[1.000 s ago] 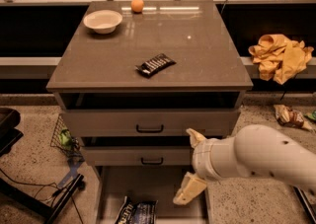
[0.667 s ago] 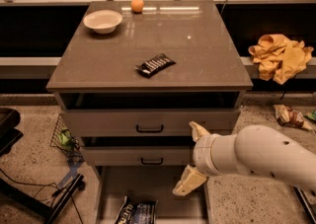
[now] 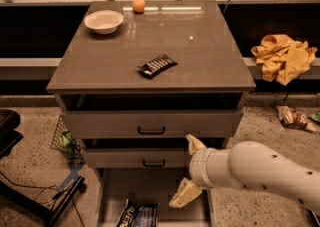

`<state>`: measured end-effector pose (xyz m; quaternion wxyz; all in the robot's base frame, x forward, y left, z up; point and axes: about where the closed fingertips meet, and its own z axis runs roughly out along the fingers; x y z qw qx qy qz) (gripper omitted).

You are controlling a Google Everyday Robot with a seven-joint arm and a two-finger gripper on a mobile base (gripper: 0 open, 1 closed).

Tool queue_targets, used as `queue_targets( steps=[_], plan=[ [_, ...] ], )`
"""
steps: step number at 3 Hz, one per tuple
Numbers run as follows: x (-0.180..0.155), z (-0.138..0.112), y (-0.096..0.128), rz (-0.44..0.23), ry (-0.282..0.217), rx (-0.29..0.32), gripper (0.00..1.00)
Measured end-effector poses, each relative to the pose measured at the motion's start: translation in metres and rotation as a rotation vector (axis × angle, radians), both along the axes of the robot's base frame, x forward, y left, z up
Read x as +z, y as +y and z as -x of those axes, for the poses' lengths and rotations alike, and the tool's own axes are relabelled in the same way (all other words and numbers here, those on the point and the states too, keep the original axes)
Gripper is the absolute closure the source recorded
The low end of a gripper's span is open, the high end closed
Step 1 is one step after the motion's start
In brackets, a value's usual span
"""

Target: Pick blue chip bag from bottom drawer and place on counter

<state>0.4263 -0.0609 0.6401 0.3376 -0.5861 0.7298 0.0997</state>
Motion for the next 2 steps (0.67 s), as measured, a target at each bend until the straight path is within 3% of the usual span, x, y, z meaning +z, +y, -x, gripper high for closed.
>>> queue_targets(
  steps=[2],
  plan=[
    [-0.172, 0.057, 0.047, -0.034, 0.097, 0.113, 0.0]
  ],
)
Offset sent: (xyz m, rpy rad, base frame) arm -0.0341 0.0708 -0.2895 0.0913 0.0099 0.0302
